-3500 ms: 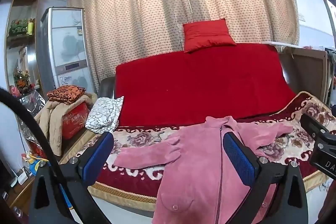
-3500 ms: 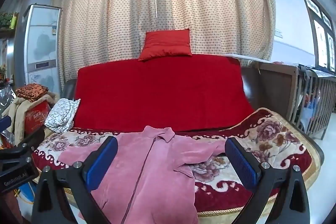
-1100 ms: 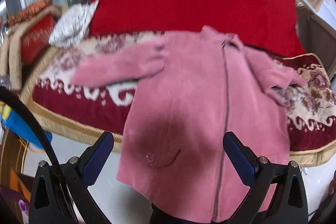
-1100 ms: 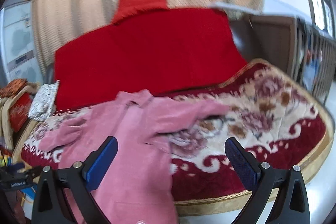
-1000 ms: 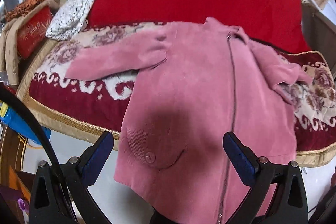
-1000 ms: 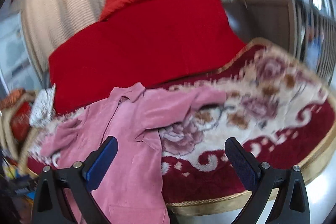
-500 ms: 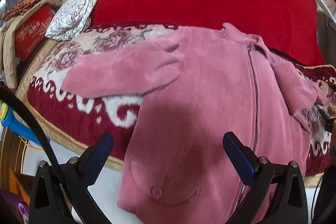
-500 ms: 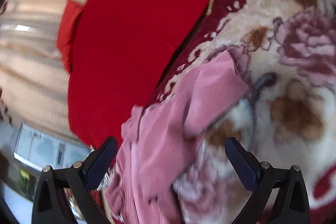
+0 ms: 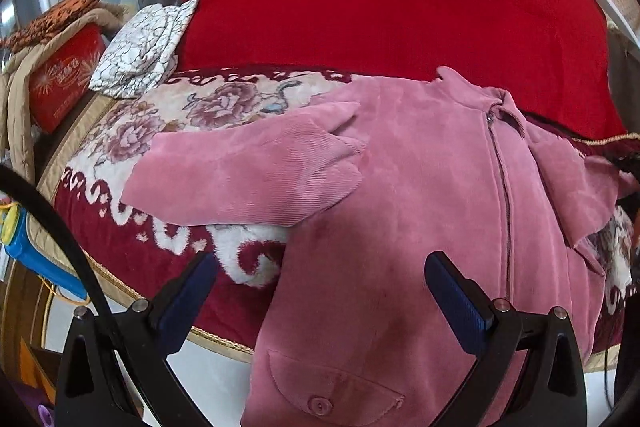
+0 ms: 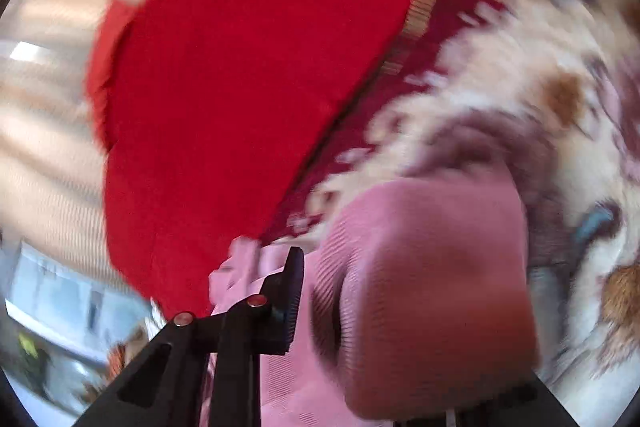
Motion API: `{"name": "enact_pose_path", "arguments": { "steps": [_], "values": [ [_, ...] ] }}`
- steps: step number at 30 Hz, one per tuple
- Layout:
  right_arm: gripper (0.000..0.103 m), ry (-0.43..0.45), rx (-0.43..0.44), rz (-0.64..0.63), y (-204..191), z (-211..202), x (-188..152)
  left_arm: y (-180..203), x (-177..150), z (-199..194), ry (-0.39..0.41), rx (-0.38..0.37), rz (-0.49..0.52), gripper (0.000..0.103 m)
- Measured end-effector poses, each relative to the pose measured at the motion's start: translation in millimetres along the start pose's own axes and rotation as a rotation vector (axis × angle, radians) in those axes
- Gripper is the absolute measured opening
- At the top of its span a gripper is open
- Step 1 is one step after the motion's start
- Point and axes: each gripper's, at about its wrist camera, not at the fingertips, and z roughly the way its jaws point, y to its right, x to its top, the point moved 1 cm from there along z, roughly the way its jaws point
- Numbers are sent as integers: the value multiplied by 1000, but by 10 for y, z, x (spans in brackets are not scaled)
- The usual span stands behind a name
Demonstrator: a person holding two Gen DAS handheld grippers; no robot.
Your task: Fold large clothes
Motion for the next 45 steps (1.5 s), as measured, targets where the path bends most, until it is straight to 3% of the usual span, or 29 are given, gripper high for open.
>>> {"name": "enact_pose_path", "arguments": {
  "steps": [4, 9, 11, 15, 16, 17, 18, 22, 27, 30, 31, 34, 36, 39, 42, 45],
  "values": [
    [26, -17, 105, -142, -703, -85, -238, -196, 7, -64, 32, 4, -36, 103],
    [26, -104, 235, -301, -1623, 50, -813, -504, -7, -173, 73, 32, -86, 103],
    [26, -158, 267, -346, -1901, 219, -1112, -640, -27, -213, 85, 48, -109, 103],
    [32, -258, 252, -413, -2284, 648, -1639, -877, -61, -282, 89, 65, -144, 103],
    [55, -299, 233, -416, -2329, 743, -1782, -918, -68, -297, 91, 69, -148, 103],
    [89, -341, 218, -415, -2353, 875, -1892, -970, -80, -317, 94, 75, -152, 103],
    [97, -387, 222, -407, -2379, 945, -2032, -1015, -88, -333, 97, 79, -156, 103],
    [97, -460, 310, -457, -2406, 970, -2260, -1167, -119, -360, 109, 100, -176, 103],
    [96, -330, 302, -480, -2194, 705, -2123, -1222, -149, -280, 99, 83, -190, 103],
    [91, -295, 258, -402, -1939, 605, -1926, -1253, -170, -148, 57, 24, -216, 103],
    [84, -297, 250, -368, -1806, 610, -1896, -1301, -187, -92, 42, 1, -243, 103],
    [81, -294, 161, -337, -1497, 660, -1854, -1452, -234, 29, 15, -9, -300, 103],
    [72, -334, 105, -313, -1297, 766, -1858, -1545, -265, 82, 9, -1, -320, 103],
    [70, -306, 148, -307, -1222, 717, -1883, -1720, -293, 123, 7, -7, -360, 103],
    [70, -292, 263, -329, -1295, 588, -1958, -1938, -281, 144, 29, -26, -422, 103],
    [70, -312, 296, -377, -1338, 530, -2119, -2166, -268, 236, 34, -29, -493, 101]
  ]
}}
